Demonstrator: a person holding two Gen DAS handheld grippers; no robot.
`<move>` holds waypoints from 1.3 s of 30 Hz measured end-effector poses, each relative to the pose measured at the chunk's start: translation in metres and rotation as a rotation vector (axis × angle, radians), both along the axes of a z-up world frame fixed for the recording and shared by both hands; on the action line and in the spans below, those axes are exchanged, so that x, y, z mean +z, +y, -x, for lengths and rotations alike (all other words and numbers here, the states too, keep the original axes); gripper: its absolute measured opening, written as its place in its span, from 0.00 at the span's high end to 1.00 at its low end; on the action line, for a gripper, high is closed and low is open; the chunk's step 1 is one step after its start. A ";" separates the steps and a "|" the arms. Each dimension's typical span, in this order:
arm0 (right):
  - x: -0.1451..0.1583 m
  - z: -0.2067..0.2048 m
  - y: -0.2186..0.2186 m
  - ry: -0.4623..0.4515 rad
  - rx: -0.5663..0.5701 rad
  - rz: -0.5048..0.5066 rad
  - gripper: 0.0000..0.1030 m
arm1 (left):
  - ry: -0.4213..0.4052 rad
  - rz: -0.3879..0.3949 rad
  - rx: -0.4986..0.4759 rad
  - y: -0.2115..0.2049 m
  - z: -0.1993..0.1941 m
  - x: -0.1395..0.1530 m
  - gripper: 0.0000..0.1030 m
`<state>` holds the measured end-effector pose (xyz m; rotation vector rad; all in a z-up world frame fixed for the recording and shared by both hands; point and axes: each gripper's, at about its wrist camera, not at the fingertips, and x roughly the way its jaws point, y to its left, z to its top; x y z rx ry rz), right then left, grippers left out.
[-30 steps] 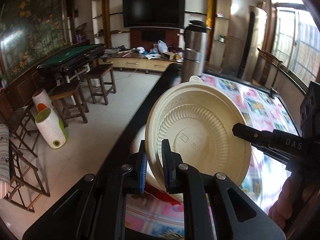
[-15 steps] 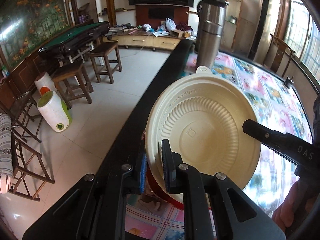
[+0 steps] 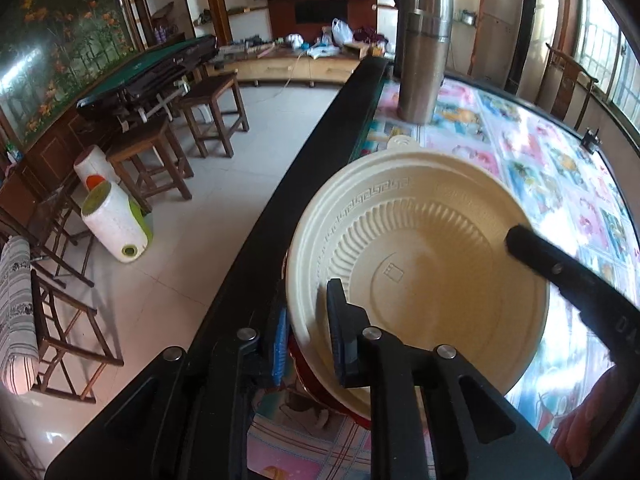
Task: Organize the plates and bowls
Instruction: 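Lower the beige bowl onto the white bowl on the stack, then open both grippers and release the beige bowl rim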
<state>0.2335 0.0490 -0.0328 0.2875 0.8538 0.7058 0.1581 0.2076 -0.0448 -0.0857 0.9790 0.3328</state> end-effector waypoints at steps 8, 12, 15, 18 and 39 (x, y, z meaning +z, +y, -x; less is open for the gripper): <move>0.014 0.015 -0.025 -0.114 -0.026 -0.059 0.60 | -0.111 -0.117 0.010 -0.013 0.019 0.016 0.49; 0.021 0.028 -0.039 -0.163 -0.045 -0.063 0.54 | -0.230 -0.193 0.020 -0.022 0.039 0.032 0.39; 0.024 0.041 -0.045 -0.193 -0.031 -0.044 0.53 | -0.293 -0.221 0.016 -0.025 0.056 0.039 0.23; 0.027 0.062 -0.044 -0.242 -0.001 -0.005 0.53 | -0.331 -0.219 0.003 -0.031 0.076 0.042 0.20; 0.034 0.166 -0.036 -0.280 0.017 0.040 0.40 | -0.345 -0.104 0.124 -0.032 0.167 0.034 0.19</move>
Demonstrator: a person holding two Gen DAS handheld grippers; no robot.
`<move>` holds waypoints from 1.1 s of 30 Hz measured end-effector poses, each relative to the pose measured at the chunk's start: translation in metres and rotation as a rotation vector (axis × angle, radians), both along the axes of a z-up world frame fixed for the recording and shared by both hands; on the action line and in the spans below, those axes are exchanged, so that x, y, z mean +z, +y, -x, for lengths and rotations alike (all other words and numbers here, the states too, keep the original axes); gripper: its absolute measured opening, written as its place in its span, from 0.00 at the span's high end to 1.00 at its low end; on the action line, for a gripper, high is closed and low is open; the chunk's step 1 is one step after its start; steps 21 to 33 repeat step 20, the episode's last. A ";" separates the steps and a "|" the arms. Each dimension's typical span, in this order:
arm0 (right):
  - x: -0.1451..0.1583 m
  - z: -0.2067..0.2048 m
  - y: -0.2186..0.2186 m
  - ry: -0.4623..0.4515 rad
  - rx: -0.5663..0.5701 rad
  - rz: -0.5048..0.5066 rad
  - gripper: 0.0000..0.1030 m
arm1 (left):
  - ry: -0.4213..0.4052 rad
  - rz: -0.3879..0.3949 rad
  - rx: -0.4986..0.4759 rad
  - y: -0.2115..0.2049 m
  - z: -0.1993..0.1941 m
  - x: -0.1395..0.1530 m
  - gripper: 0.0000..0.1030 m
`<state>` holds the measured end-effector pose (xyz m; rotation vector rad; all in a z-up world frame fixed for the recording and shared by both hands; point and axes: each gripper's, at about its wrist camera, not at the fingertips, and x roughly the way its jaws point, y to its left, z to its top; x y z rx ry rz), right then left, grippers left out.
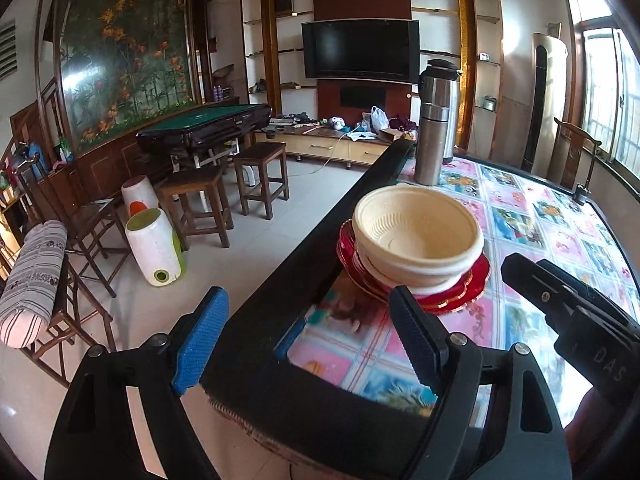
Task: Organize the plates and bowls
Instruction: 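Open both grippers and release the beige bowl rim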
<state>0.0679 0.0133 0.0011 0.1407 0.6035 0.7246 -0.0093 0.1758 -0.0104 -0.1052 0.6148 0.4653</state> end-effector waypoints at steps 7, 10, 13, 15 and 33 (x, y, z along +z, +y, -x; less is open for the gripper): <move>0.002 0.016 -0.002 -0.023 0.006 0.010 0.40 | -0.008 0.019 -0.012 -0.006 0.008 0.002 0.19; 0.002 0.016 -0.003 -0.019 0.006 0.008 0.40 | -0.012 0.023 -0.013 -0.007 0.010 0.002 0.19; 0.002 0.014 -0.006 -0.010 0.002 -0.002 0.40 | -0.014 0.024 -0.019 -0.008 0.011 0.001 0.19; 0.002 0.013 -0.007 -0.008 -0.004 -0.006 0.40 | -0.015 0.024 -0.025 -0.010 0.011 0.001 0.19; -0.001 0.009 -0.007 0.004 -0.008 -0.012 0.40 | -0.013 0.027 -0.028 -0.010 0.012 0.001 0.19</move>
